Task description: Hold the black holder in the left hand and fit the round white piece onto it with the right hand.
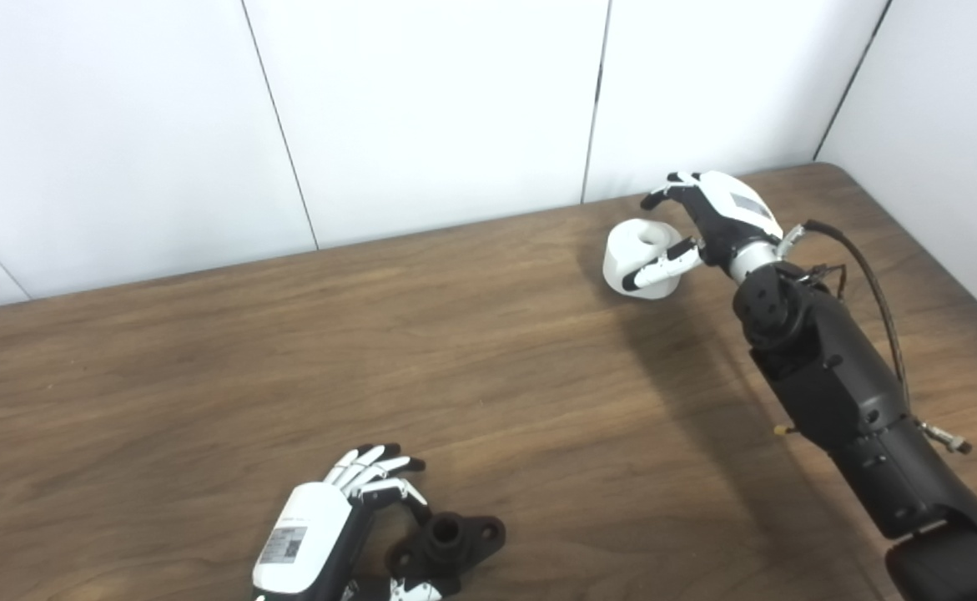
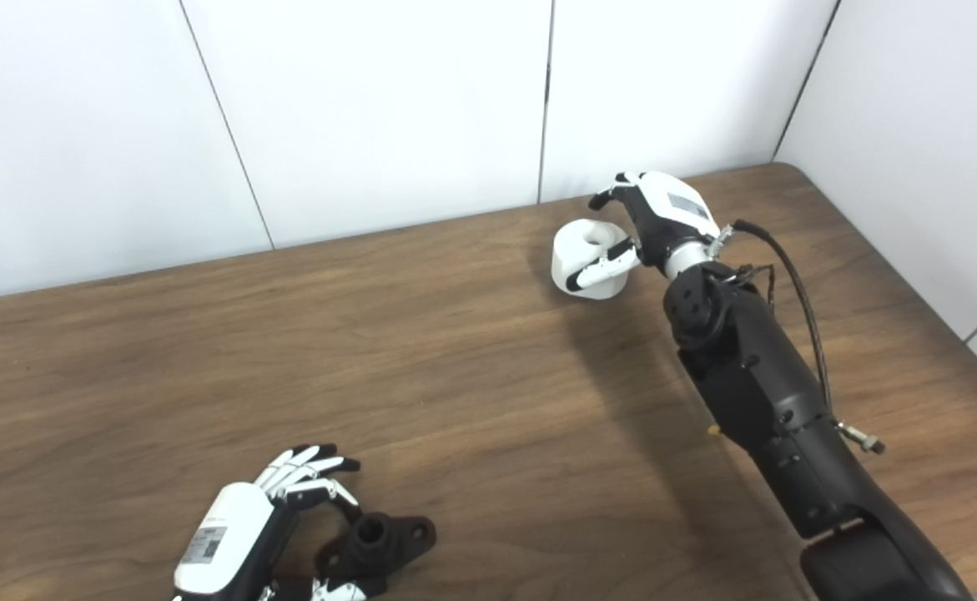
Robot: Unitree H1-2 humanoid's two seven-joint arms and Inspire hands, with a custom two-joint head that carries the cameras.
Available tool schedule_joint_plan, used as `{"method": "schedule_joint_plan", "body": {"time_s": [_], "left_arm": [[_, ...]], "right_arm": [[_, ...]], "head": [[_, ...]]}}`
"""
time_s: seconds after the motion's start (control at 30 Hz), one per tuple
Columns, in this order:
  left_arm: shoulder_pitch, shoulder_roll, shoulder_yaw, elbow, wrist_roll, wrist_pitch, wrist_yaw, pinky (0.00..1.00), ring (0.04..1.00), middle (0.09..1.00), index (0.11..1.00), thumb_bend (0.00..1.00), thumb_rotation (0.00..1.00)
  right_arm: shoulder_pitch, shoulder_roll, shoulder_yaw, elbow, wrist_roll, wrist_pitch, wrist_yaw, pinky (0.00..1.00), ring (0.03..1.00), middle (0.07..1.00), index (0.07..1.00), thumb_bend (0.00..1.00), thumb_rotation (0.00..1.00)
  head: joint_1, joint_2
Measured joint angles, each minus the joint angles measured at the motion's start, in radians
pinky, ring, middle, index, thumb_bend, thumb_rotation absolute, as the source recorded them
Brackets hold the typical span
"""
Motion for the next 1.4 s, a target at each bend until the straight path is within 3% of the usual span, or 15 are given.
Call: {"method": "schedule_joint_plan", "body": {"time_s": [0.73, 1.03, 1.07, 1.13, 1.4], "left_arm": [[0.013, 0.000, 0.010, -0.009, -0.001, 0.001, -0.009, 0.92, 0.901, 0.810, 0.487, 0.52, 0.06], [0.015, -0.002, 0.017, -0.016, -0.001, 0.004, -0.026, 0.92, 0.899, 0.808, 0.487, 0.52, 0.05], [0.015, -0.002, 0.017, -0.017, -0.001, 0.004, -0.027, 0.92, 0.898, 0.807, 0.487, 0.52, 0.05], [0.016, -0.002, 0.018, -0.017, -0.001, 0.004, -0.027, 0.92, 0.897, 0.807, 0.487, 0.52, 0.05], [0.016, -0.002, 0.021, -0.022, 0.000, 0.005, -0.031, 0.92, 0.897, 0.809, 0.487, 0.52, 0.06]], "right_arm": [[0.000, -0.006, -0.001, 0.045, 0.021, -0.047, -0.052, 0.84, 0.981, 0.888, 0.641, 0.91, 0.26], [0.001, -0.009, -0.001, 0.038, 0.021, -0.051, -0.060, 0.81, 0.955, 0.864, 0.570, 0.86, 0.17], [0.002, -0.009, -0.001, 0.038, 0.022, -0.054, -0.065, 0.82, 0.954, 0.863, 0.521, 0.66, 0.16], [0.003, -0.009, -0.004, 0.038, 0.025, -0.068, -0.077, 0.83, 0.954, 0.858, 0.495, 0.56, 0.14], [0.019, -0.002, -0.027, 0.046, 0.046, -0.123, -0.150, 0.83, 0.928, 0.820, 0.481, 0.52, 0.13]], "head": [[0.000, 0.009], [0.000, 0.015], [0.000, 0.017], [0.000, 0.017], [0.000, 0.018]]}}
